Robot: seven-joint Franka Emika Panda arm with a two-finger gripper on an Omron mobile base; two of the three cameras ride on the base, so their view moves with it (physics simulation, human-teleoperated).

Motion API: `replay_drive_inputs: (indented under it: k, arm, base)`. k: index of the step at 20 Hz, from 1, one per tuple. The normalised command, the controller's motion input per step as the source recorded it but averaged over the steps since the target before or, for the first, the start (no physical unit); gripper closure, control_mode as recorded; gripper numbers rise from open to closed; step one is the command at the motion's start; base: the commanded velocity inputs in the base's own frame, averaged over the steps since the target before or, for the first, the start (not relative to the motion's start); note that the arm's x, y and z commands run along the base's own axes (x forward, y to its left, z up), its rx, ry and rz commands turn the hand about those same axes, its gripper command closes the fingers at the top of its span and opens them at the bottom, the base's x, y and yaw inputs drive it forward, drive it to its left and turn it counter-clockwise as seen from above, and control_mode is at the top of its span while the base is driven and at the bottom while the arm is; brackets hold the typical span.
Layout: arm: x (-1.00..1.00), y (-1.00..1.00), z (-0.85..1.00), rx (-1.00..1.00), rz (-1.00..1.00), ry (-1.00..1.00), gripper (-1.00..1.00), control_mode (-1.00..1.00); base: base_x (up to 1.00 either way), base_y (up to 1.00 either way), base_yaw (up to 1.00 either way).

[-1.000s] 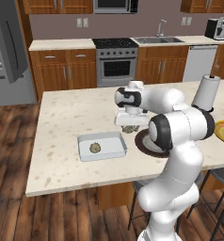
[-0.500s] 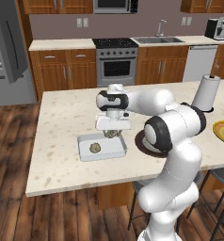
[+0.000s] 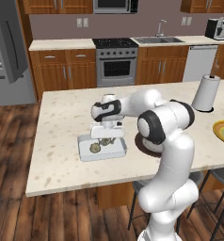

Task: Place two dumplings into each of the tupperware containers and then place the containers in the fridge.

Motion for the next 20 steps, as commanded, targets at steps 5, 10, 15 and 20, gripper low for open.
replay_drive_inputs:
  k: [5,10,15,20]
  arm:
    - [0.04,0.0,-0.23,0.0,0.0,0.0,1.0,-1.0]
    - [0.0,0.0,-0.34,0.0,0.0,0.0,1.0,-1.0]
    - [0.0,0.0,-0.21,0.0,0.0,0.0,-1.0,-1.0]
    - [0.0,0.0,0.0,0.0,0.0,0.0,-1.0,-1.0]
  base:
    - [0.0,0.0,0.0]
    - [0.0,0.0,0.0]
    - [0.0,0.0,0.0]
    - [0.0,0.0,0.0]
